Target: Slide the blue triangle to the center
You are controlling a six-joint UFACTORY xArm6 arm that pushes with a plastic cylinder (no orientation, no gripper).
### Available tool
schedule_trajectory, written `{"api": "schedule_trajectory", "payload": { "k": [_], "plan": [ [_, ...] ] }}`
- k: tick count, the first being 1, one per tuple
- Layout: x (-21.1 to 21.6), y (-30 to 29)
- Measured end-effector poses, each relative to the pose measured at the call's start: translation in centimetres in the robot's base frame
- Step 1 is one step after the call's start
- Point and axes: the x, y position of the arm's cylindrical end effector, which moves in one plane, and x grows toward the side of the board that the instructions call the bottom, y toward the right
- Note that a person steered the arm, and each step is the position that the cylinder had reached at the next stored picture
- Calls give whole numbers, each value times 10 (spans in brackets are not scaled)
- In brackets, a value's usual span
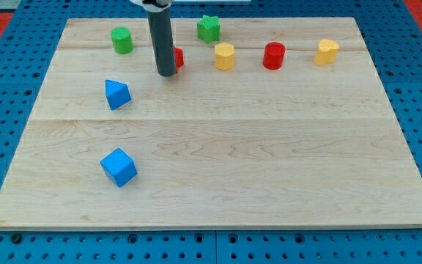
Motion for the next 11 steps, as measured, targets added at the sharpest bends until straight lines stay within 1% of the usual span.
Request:
{"api": "schedule_trajectory", "payload": {
  "k": [1,2,3,4,5,6,7,8,9,11],
  "plan": [
    [17,-15],
    [21,-61],
    [16,-133],
    [38,-153],
    [75,-129],
    [74,-83],
    [70,-62],
    [54,-76],
    [48,-80],
    [60,-54]
  ]
}}
